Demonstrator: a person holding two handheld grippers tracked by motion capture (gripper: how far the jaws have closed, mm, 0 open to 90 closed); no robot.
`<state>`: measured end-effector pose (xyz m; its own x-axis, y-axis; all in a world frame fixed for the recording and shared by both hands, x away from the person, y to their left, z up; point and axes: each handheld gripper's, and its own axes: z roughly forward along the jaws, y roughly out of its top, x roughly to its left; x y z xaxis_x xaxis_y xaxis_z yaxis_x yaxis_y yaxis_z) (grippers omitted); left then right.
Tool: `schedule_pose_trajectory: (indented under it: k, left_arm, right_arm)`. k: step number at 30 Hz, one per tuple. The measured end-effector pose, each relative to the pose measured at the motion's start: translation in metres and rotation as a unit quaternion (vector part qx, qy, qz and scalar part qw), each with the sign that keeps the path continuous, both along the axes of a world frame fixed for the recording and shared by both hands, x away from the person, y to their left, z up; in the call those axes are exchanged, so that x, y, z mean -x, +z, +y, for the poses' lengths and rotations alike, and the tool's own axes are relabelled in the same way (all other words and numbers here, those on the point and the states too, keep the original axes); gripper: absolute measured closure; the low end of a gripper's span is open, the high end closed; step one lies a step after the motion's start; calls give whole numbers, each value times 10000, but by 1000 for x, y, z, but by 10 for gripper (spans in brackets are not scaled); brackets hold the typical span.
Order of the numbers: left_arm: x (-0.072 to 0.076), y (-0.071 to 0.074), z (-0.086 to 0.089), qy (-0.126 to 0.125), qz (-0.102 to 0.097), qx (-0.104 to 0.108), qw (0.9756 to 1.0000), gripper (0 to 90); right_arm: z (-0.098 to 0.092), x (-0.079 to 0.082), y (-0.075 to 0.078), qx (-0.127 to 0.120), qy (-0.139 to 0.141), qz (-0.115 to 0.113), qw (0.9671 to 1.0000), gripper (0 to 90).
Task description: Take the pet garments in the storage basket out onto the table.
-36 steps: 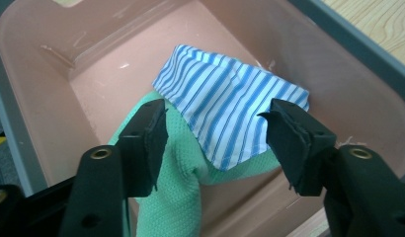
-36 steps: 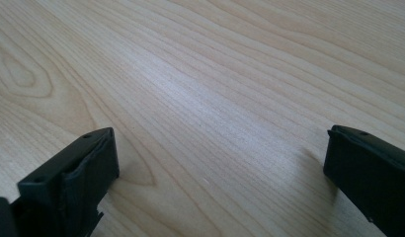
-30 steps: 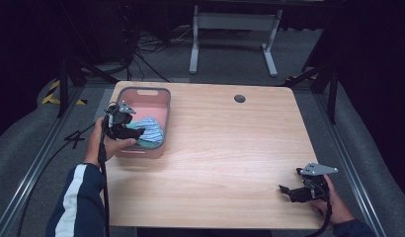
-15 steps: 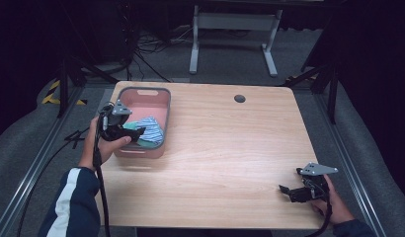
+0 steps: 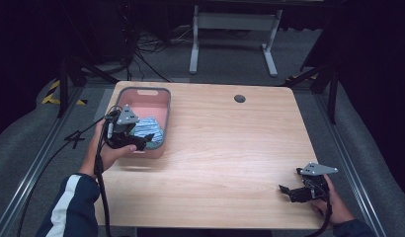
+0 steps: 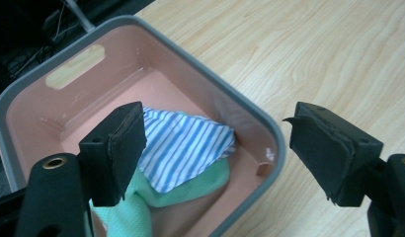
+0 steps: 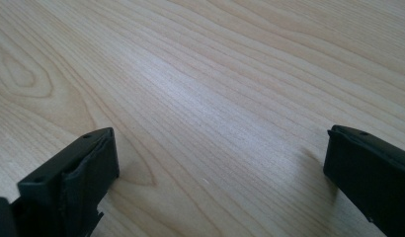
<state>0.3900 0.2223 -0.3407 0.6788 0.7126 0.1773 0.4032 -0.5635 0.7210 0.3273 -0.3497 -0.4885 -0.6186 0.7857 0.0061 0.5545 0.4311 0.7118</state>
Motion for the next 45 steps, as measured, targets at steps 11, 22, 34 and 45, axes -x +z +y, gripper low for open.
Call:
schedule_pose_trajectory:
  k: [11,22,34,45]
  left_arm:
    - [21,-3,-15,-313,-103,-119,9994,215]
    - [35,-12,-29,-729,-193,-144,9971,185]
    - [49,-20,-34,-940,-309,-376,9944,184]
    - [62,-39,-36,-1092,-287,-646,9915,191]
  right_arm:
    - [0,0,0,0,-1,1,10000,7]
    - [0,0,0,-9,-6,4,10000,7]
    - [0,0,0,-2,-2,2,10000,7]
    - [0,0,0,3,-2,1,10000,7]
